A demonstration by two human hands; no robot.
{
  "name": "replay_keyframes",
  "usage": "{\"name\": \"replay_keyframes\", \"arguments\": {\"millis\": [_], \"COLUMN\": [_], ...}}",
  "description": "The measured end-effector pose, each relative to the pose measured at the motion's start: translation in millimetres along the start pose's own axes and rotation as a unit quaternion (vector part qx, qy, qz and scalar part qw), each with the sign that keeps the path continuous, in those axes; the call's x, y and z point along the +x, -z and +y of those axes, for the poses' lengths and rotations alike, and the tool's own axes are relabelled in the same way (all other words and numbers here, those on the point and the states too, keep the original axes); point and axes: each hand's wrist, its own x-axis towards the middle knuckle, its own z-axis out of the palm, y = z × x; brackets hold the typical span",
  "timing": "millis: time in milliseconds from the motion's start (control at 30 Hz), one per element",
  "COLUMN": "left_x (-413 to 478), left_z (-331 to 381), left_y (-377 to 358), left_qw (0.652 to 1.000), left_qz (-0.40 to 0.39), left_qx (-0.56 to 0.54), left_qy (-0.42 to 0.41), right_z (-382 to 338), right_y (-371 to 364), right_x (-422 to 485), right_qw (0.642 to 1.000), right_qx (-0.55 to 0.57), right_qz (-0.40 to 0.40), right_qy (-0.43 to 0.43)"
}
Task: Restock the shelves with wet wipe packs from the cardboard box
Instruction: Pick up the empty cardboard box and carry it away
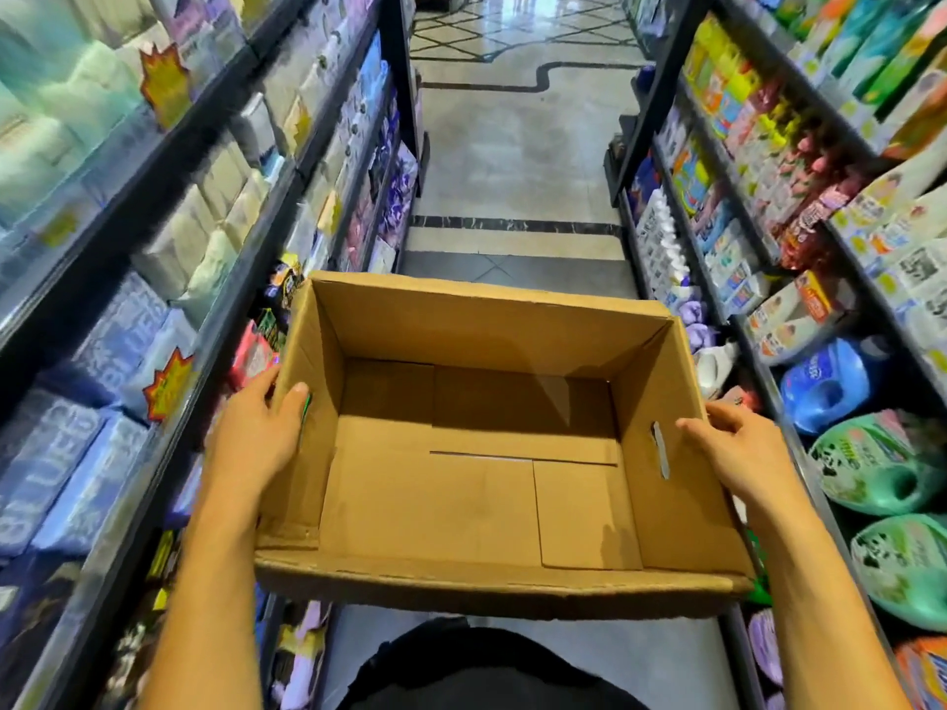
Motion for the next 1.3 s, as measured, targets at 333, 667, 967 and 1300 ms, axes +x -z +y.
{"name": "replay_keyframes", "arguments": {"millis": [333, 667, 967, 1300], "left_x": [128, 234, 321, 471], "left_z": [70, 159, 227, 279], "left_y": [-32, -78, -116, -134], "left_qw": [0.999, 0.999, 1.000, 0.997], "left_qz": [-0.025, -0.013, -0.001, -0.023], "left_qx": [0.026, 0.049, -0.012, -0.070], "left_qy": [-0.018, 0.000, -0.009, 0.002], "right_z": [-57, -79, -122, -178], "right_y": [-15, -10, -8, -47], "right_x": [98, 260, 394, 539], "right_qw": [0.997, 0.998, 1.000, 0.999], "right_qx": [0.035, 0.006, 0.016, 0.002], "right_qz": [0.045, 0.016, -0.003, 0.002], "right_qy": [-0.042, -0.060, -0.022, -0.040]}}
